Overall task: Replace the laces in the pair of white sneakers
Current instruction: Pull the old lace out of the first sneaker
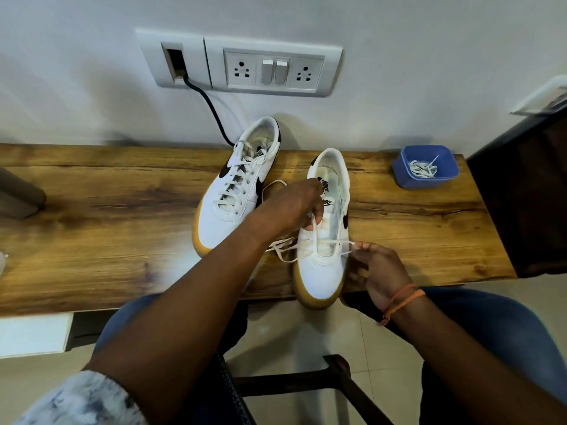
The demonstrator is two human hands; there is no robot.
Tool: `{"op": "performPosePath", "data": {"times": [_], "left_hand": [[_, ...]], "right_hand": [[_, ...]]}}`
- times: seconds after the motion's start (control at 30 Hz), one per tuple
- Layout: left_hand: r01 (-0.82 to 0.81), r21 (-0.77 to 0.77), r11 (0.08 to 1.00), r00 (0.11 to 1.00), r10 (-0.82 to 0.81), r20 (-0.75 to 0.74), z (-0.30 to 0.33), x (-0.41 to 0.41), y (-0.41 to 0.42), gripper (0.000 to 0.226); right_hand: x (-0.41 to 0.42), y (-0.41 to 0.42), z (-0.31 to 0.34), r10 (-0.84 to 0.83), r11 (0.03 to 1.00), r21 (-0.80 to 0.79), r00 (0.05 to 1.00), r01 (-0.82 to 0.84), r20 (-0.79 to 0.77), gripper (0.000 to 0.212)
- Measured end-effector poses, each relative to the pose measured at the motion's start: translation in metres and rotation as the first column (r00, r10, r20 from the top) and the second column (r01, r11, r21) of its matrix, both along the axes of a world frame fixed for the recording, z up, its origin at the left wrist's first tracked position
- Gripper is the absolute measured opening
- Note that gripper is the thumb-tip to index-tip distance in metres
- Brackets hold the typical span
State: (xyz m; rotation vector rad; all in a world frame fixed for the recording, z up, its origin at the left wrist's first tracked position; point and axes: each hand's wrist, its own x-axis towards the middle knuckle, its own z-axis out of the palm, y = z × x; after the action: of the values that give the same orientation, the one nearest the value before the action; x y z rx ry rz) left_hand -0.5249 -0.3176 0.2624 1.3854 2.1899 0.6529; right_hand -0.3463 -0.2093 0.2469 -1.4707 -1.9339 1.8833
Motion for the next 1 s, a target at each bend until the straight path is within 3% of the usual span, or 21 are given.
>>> {"op": "performPosePath", "data": {"times": [0.03, 0.1, 0.17, 0.23, 0.27, 0.47, 0.6, 0.67, 0.73, 0.8, 0.87, 1.0], "left_hand": [[-0.006, 0.004, 1.0, 1.0, 0.006, 0.011, 0.0, 0.0, 0.0, 0.034], [-0.003, -0.002, 1.0, 1.0, 0.003, -0.026, 0.0, 0.001, -0.001, 0.026], [0.002, -0.012, 1.0, 0.996, -0.003, -0.091, 0.0, 0.001, -0.001, 0.02], [-0.001, -0.032, 0.999, 0.995, -0.002, -0.1, 0.0, 0.002, -0.001, 0.022], [-0.008, -0.033, 0.999, 0.995, 0.004, -0.1, 0.001, 0.002, -0.001, 0.022], [-0.018, -0.026, 1.0, 0.998, 0.016, -0.057, 0.002, 0.002, -0.001, 0.023], [-0.016, -0.048, 0.999, 1.0, 0.015, -0.023, 0.001, -0.001, 0.0, 0.023], [-0.027, -0.05, 0.998, 1.0, 0.026, -0.013, 0.001, 0.0, 0.0, 0.023], [-0.029, -0.052, 0.998, 0.999, 0.028, -0.015, 0.002, 0.0, 0.0, 0.024], [-0.025, -0.055, 0.998, 0.999, 0.023, -0.022, 0.003, 0.0, 0.0, 0.024], [-0.017, -0.057, 0.998, 0.999, 0.015, -0.038, 0.004, 0.0, 0.0, 0.025], [-0.022, -0.064, 0.998, 0.998, 0.018, -0.052, 0.004, 0.001, 0.0, 0.026]], "right_hand": [[-0.001, 0.0, -0.002, -0.018, 0.998, 0.057, 1.0, 0.017, 0.021, 0.017], [-0.001, 0.001, -0.001, 0.102, 0.889, 0.446, 0.994, -0.103, 0.026, 0.011], [-0.005, -0.001, 0.0, 0.33, 0.612, 0.731, 0.937, -0.303, 0.112, 0.024], [-0.011, -0.009, -0.004, 0.435, 0.372, 0.809, 0.855, -0.456, 0.282, 0.027], [-0.014, -0.014, -0.006, 0.424, 0.319, 0.804, 0.834, -0.502, 0.353, 0.023], [-0.016, -0.009, -0.004, 0.252, 0.353, 0.821, 0.891, -0.448, 0.378, 0.005], [-0.004, 0.017, 0.004, -0.048, 0.693, 0.697, 0.952, -0.185, 0.301, 0.007], [-0.001, 0.022, 0.005, -0.09, 0.735, 0.66, 0.942, -0.158, 0.325, 0.004], [-0.001, 0.015, 0.005, -0.012, 0.638, 0.732, 0.948, -0.238, 0.319, 0.014], [-0.005, 0.001, 0.005, 0.169, 0.452, 0.817, 0.934, -0.358, 0.316, 0.029], [-0.01, -0.011, 0.003, 0.276, 0.296, 0.844, 0.886, -0.448, 0.373, 0.028], [-0.017, -0.015, -0.006, 0.322, 0.3, 0.808, 0.851, -0.507, 0.414, 0.009]]}}
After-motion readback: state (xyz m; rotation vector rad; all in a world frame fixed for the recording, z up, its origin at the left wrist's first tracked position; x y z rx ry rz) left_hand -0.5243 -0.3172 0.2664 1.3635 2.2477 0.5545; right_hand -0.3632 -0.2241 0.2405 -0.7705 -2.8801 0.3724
